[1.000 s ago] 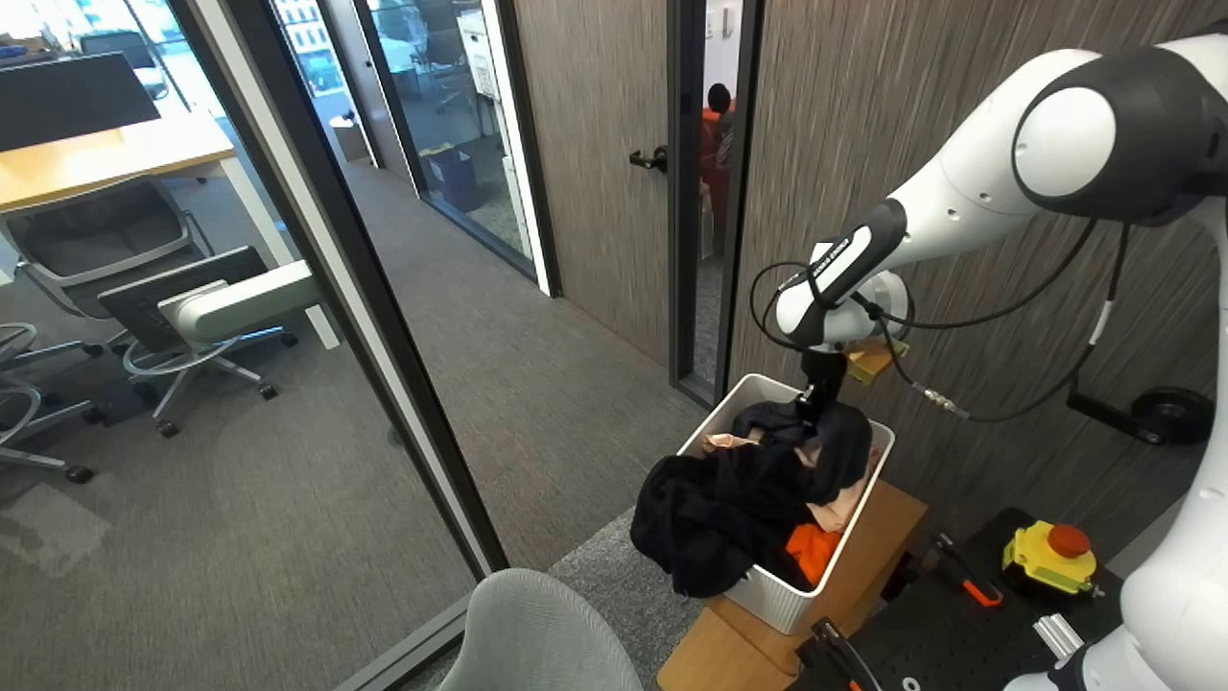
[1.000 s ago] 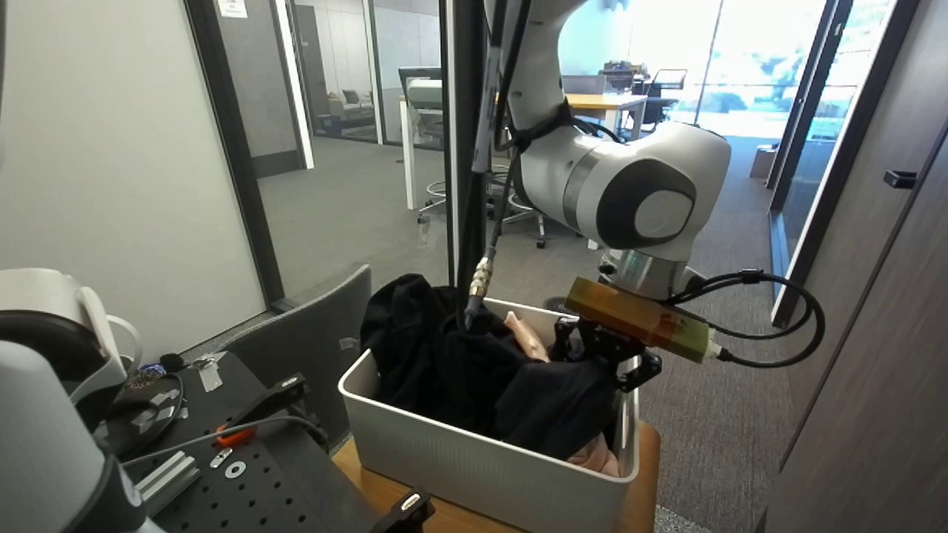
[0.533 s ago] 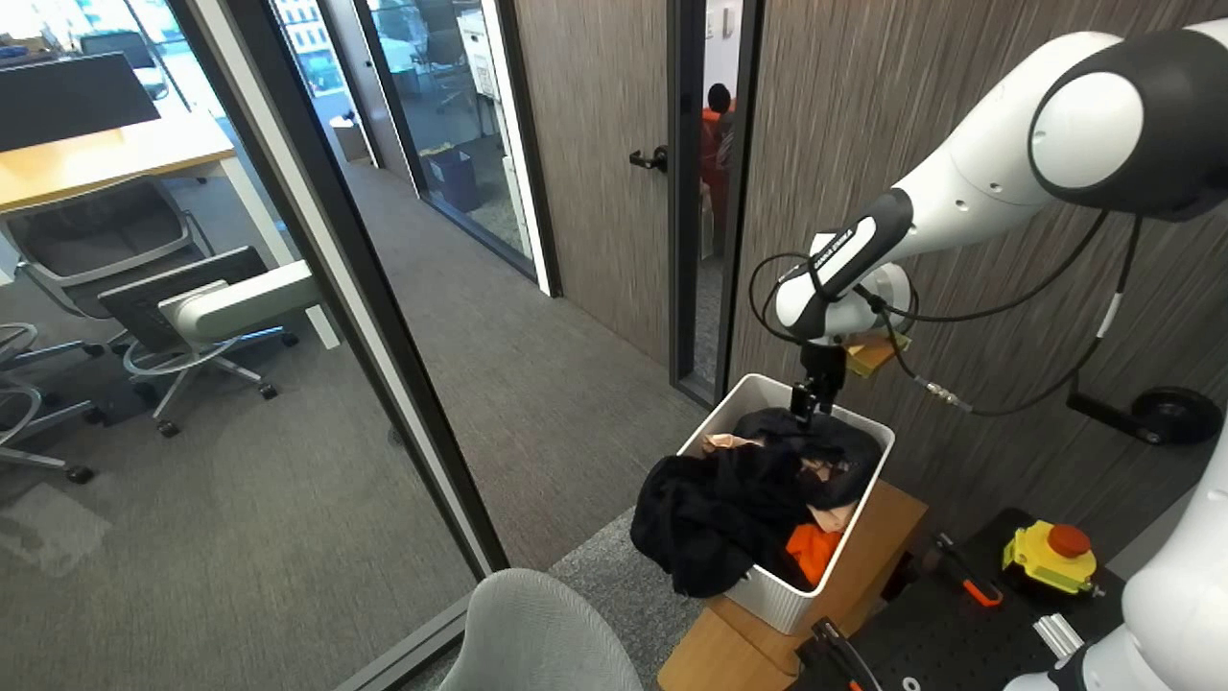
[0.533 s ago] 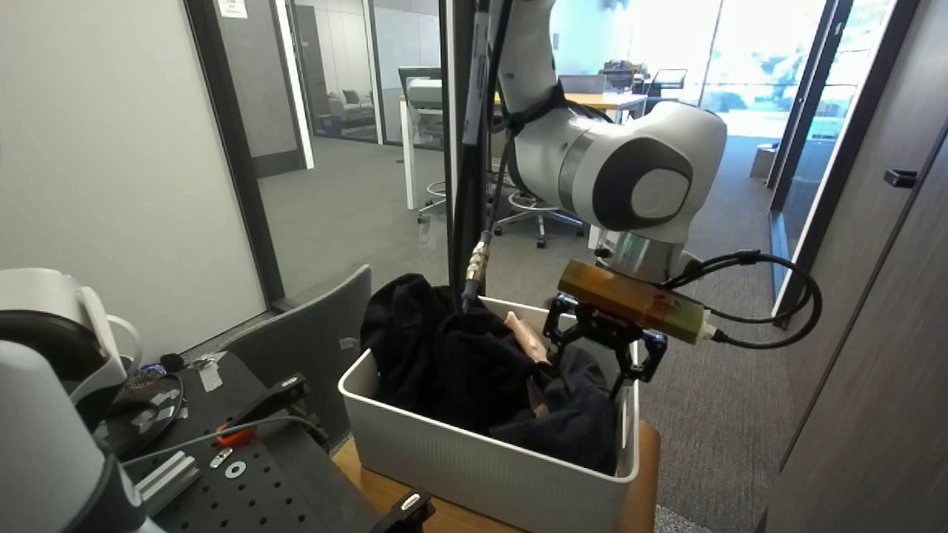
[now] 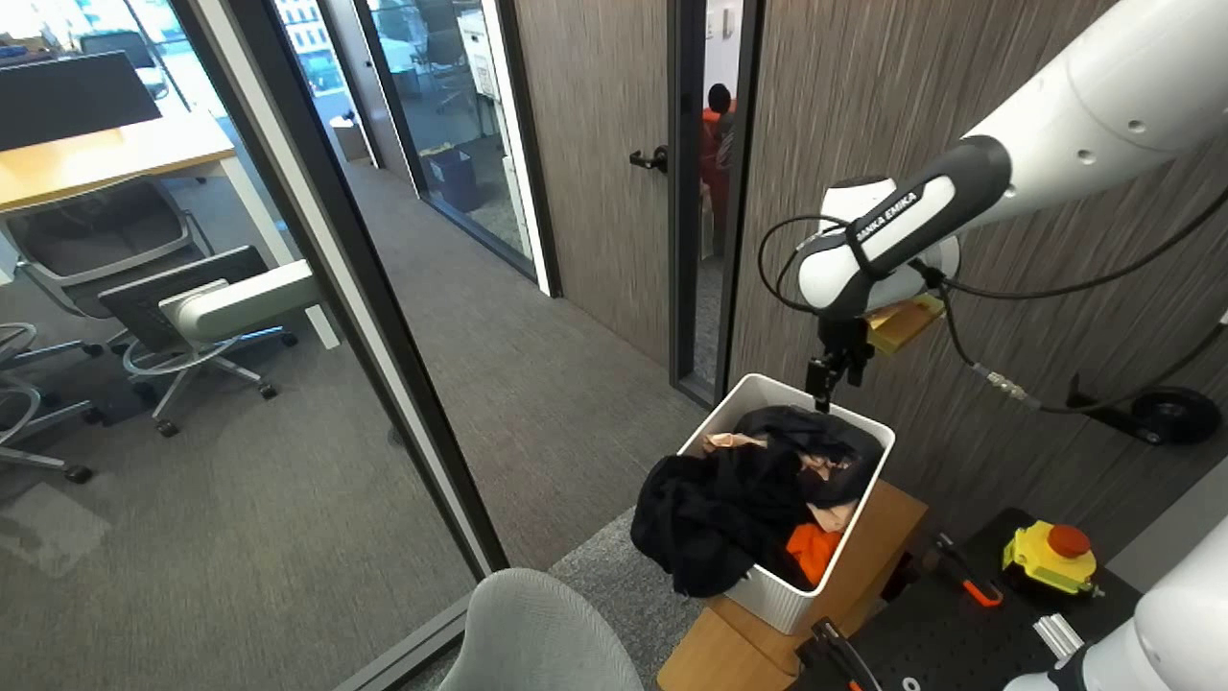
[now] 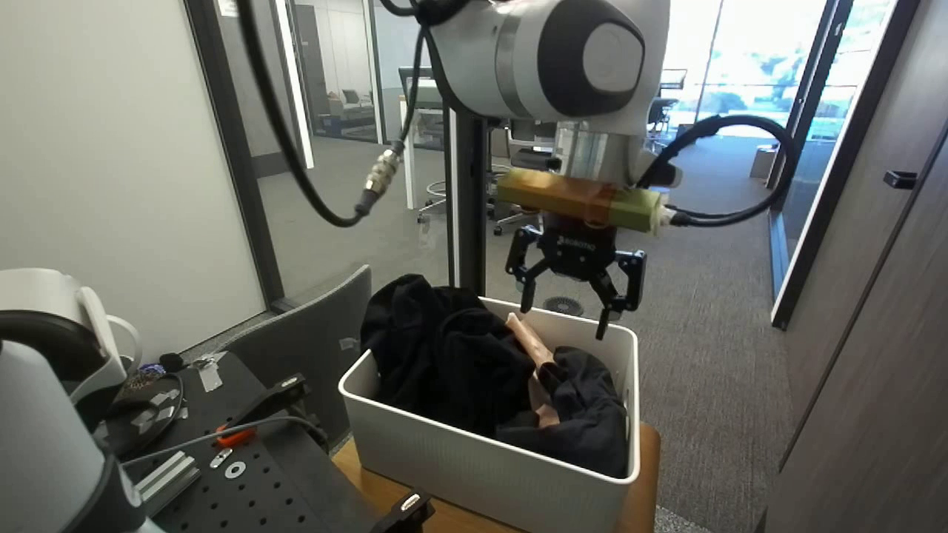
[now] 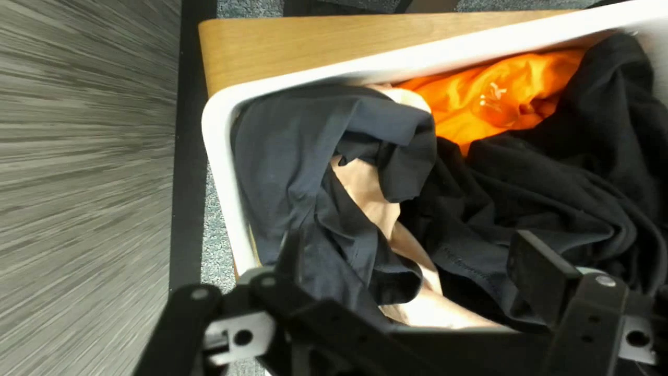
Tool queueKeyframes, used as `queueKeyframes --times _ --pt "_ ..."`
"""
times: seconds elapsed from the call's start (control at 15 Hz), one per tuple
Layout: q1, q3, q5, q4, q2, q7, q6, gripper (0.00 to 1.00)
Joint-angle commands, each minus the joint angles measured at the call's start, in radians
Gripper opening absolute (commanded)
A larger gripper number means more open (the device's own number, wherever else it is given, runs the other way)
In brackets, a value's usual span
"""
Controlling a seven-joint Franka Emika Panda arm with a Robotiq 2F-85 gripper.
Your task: Put the black cloth in the box
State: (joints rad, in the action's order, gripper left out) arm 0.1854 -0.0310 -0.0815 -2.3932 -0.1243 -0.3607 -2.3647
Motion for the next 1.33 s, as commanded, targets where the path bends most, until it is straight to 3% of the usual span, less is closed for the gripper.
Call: queueKeyframes --times 0.0,0.47,0.73,0.93,1.27 --pt "-0.052 -0.023 -0.098 -0.153 0.253 0.113 0.049 1.00" --pt "-0.081 -0.015 -0.106 -0.300 0.643 0.149 0.181 1.00" --pt "-0.105 -0.055 -0.058 -0.369 0.851 0.096 0.208 1.00" --pt "-0.122 -0.073 -0.055 -0.387 0.954 0.095 0.247 1.00" --pt "-0.144 -0.101 -0.040 -0.358 1.012 0.092 0.312 1.00"
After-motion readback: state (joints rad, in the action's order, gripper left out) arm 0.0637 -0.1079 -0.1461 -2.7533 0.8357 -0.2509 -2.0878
